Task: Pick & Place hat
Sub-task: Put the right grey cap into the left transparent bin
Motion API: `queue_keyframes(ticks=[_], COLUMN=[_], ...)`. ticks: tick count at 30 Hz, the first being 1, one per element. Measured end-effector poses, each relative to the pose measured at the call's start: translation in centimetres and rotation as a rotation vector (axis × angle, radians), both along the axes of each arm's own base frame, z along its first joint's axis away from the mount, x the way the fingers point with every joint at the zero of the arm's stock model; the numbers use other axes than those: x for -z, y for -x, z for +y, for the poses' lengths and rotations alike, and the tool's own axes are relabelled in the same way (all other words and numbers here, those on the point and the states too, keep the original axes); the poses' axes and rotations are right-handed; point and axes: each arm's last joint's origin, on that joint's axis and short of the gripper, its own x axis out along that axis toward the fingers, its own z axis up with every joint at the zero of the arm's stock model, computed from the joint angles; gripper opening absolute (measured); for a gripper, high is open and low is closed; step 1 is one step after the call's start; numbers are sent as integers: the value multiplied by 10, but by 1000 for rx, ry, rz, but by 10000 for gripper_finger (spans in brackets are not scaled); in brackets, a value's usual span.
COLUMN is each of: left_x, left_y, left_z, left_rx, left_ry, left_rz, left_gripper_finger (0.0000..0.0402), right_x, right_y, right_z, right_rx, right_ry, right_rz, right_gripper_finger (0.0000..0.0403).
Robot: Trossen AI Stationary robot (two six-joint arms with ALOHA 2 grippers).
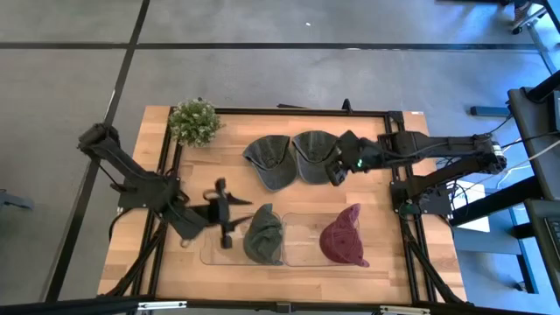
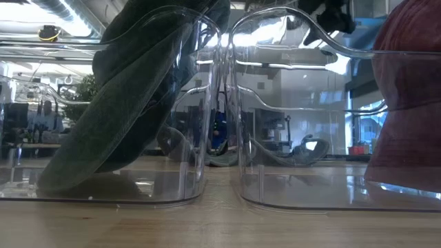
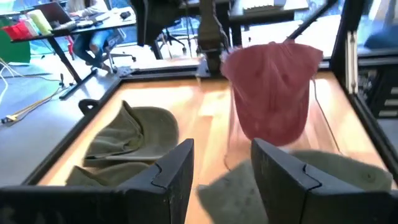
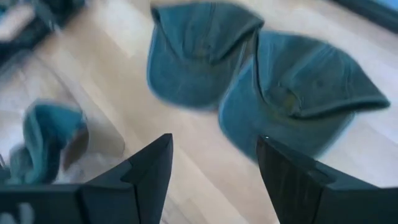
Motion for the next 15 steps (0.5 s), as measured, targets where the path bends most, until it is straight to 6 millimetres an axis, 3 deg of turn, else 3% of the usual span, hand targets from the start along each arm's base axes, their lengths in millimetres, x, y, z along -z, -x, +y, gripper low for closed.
queue_keyframes(ticks=[8,12,15], left_x=[-21,-15,-7], left_y=[15,15,21], left_z=[50,79,103], left_rx=[116,194,127], left_ry=[98,135,132], left_rz=[12,-97,-152], left_gripper_finger=[156,154,156], right_x=[-8,6,21], right_y=[-22,-31,-40], right_z=[-36,-57,-74], right_rx=[-19,-18,-11], right_ry=[55,49,33], right_rz=[-158,-98,-34], right_gripper_finger=[232,232,232])
